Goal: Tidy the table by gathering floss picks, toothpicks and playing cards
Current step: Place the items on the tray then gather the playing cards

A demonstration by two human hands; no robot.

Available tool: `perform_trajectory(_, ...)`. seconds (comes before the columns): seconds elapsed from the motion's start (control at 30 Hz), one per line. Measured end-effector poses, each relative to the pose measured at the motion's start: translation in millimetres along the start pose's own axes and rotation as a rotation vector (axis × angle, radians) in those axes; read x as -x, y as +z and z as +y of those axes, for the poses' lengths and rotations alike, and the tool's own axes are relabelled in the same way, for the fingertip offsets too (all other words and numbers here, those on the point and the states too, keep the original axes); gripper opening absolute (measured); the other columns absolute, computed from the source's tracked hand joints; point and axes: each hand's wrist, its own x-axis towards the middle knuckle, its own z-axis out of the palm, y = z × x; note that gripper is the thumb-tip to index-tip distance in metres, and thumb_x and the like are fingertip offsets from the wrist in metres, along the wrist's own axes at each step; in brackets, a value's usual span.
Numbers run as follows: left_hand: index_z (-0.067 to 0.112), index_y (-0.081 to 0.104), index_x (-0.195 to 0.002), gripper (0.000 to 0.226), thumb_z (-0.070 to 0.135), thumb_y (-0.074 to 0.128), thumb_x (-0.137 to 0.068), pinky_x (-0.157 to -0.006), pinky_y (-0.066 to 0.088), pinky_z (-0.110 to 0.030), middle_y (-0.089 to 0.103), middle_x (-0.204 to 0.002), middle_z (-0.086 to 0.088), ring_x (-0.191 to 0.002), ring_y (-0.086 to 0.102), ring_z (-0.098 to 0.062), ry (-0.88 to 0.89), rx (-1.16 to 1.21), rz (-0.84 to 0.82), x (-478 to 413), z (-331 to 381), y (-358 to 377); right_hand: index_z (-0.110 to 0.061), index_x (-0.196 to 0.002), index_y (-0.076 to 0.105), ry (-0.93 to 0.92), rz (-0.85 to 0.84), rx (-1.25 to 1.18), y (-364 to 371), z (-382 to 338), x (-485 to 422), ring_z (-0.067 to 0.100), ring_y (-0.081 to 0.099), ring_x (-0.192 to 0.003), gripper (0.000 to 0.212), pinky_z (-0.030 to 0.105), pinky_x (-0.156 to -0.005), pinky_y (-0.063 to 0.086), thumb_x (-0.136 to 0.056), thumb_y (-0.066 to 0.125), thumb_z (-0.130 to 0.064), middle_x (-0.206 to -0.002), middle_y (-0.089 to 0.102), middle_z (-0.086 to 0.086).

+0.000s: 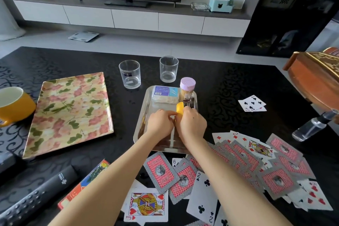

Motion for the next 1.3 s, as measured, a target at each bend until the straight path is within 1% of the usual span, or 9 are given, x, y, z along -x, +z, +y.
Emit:
perform_trajectory(0.3, 0.021, 0.067, -0.108, 0.028, 0.011, 0.046, -0.094, -0.07, 0.043, -0.021, 0.063, -0.111, 0.0, -0.084, 0.056, -0.011, 0.032, 0.059, 0.002, 59.3, -13.5, -35.6, -0.018, -0.1, 0.068, -0.16, -0.141, -0.185, -65.3, 70.3, 68.8, 0.011, 0.058, -0.079, 0.018, 0.024, -0.065, 0.048, -0.088, 0.061, -0.029, -0.097, 0.064, -0.004)
perform_trajectory(0.5, 0.023, 0.067, -0.112, 0.026, 0.027, 0.059, -0.087, -0.075, 0.04, -0.021, 0.058, -0.114, 0.001, -0.098, 0.059, -0.015, -0.022, -0.188, -0.097, 150.6, -43.9, -57.0, -0.023, -0.135, 0.046, -0.154, -0.371, -0.034, -83.2, 111.7, 144.7, 0.011, 0.044, -0.122, 0.067, 0.025, -0.097, 0.037, -0.079, 0.062, -0.055, -0.135, 0.048, -0.007)
perform_trajectory(0.67, 0.024, 0.048, -0.135, 0.055, 0.044, 0.061, -0.085, -0.11, 0.028, -0.031, 0.034, -0.147, -0.001, -0.136, 0.03, -0.02, 0.066, -0.394, -0.175, 196.6, -49.8, -51.1, -0.017, -0.145, 0.031, -0.04, -0.321, 0.084, -77.9, 111.1, 164.4, 0.022, 0.03, -0.138, 0.092, 0.038, -0.111, 0.028, -0.074, 0.054, -0.071, -0.149, 0.035, 0.003)
perform_trajectory(0.8, 0.027, 0.043, -0.138, 0.057, 0.045, 0.058, -0.086, -0.111, 0.025, -0.029, 0.029, -0.151, 0.003, -0.139, 0.023, -0.018, 0.223, -0.553, -0.191, 204.9, -42.9, -49.9, -0.016, -0.143, 0.031, -0.099, -0.273, 0.07, -69.8, 92.2, 173.6, 0.022, 0.036, -0.132, 0.091, 0.037, -0.109, 0.031, -0.074, 0.059, -0.068, -0.143, 0.041, 0.003)
perform_trajectory(0.9, 0.021, 0.034, -0.143, 0.069, 0.041, 0.064, -0.084, -0.109, 0.032, -0.032, 0.028, -0.151, 0.0, -0.139, 0.025, -0.021, 0.174, -0.557, -0.329, 202.0, -38.4, -47.5, -0.016, -0.141, 0.034, -0.086, -0.322, 0.135, -67.9, 77.8, 161.0, 0.025, 0.042, -0.126, 0.093, 0.037, -0.103, 0.039, -0.069, 0.066, -0.066, -0.139, 0.045, 0.005)
perform_trajectory(1.03, 0.016, 0.036, -0.14, 0.083, 0.046, 0.073, -0.072, -0.097, 0.043, -0.034, 0.04, -0.134, -0.003, -0.121, 0.039, -0.023, 0.114, -0.605, -0.405, 184.4, -32.7, -49.5, -0.02, -0.121, 0.049, -0.048, -0.48, 0.099, -75.8, 72.2, 139.1, 0.019, 0.053, -0.104, 0.076, 0.03, -0.079, 0.048, -0.062, 0.076, -0.06, -0.116, 0.054, -0.001)
perform_trajectory(1.13, 0.014, 0.043, -0.129, 0.081, 0.049, 0.078, -0.065, -0.09, 0.044, -0.032, 0.046, -0.123, -0.004, -0.11, 0.045, -0.023, 0.093, -0.615, -0.463, 173.1, -28.6, -51.6, -0.017, -0.078, 0.053, 0.01, -0.501, -0.076, -84.1, 82.1, 131.4, 0.013, 0.049, -0.065, 0.03, 0.024, -0.053, 0.034, -0.072, 0.077, -0.035, -0.074, 0.052, -0.003)
perform_trajectory(1.2, 0.012, 0.047, -0.121, 0.077, 0.051, 0.078, -0.064, -0.086, 0.044, -0.03, 0.052, -0.117, -0.005, -0.1, 0.05, -0.021, 0.069, -0.628, -0.497, 169.6, -27.3, -52.9, -0.015, -0.059, 0.045, 0.104, -0.454, -0.299, -95.6, 92.4, 131.7, 0.013, 0.033, -0.05, 0.033, 0.025, -0.049, 0.024, -0.079, 0.071, -0.021, -0.056, 0.039, -0.001)
perform_trajectory(1.3, 0.011, 0.051, -0.107, 0.065, 0.057, 0.074, -0.066, -0.071, 0.039, -0.026, 0.054, -0.097, -0.001, -0.084, 0.049, -0.018, 0.012, -0.631, -0.519, 168.3, -31.6, -54.8, 0.0, -0.077, 0.065, 0.271, -0.432, -0.555, -119.5, 115.0, 141.4, 0.013, 0.042, -0.05, 0.017, 0.023, -0.047, 0.03, -0.084, 0.068, -0.015, -0.066, 0.06, 0.005)
